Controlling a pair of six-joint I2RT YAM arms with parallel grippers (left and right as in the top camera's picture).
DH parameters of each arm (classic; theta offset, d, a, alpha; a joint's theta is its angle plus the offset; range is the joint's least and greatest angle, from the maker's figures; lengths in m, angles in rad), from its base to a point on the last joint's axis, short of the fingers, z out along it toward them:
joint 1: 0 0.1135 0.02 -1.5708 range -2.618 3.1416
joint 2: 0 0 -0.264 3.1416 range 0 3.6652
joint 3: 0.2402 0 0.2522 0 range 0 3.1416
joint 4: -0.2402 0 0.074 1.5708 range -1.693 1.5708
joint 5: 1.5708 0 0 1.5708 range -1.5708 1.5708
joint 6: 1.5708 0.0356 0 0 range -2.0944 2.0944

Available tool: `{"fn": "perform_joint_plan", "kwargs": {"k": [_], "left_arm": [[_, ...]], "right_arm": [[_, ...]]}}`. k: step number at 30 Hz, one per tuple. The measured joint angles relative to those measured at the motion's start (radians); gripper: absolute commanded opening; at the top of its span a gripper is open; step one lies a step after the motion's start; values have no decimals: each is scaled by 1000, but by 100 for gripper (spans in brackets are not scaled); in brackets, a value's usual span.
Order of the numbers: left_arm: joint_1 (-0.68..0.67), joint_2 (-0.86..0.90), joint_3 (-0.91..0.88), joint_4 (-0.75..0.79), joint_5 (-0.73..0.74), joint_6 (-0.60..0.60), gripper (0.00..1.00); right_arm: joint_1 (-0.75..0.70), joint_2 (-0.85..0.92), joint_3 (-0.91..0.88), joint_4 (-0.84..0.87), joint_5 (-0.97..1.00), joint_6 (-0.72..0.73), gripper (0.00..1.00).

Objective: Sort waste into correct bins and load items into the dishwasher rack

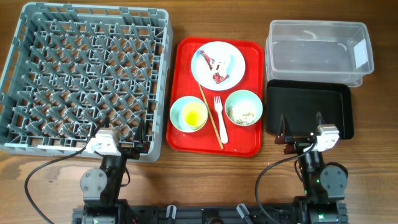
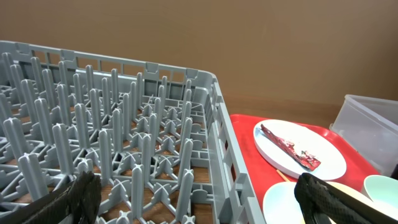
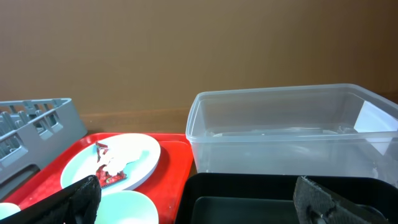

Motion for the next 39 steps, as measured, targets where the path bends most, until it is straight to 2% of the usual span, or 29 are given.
{"fn": "perform_joint_plan", "kwargs": {"k": [16,22,28,31,35,39], "left_arm": [[0,0,0,0,0,-13,100],[0,14,20,-43,0,-73,100],[0,143,145,-164,-7,-96,100],[0,263,255,-219,-8,-99,100],[0,435,414,-315,-8,-99,100],[0,620,585,-456,-11,-99,100]], "right_arm": [[0,3,0,-15,0,15,100],[0,98,34,-45,-12,37,100],[0,293,224,-69,-35,41,100],[0,420,330,-102,-60,42,100],[0,628,494,-208,-109,42,100],[0,858,707,-390,-175,35,100]]}}
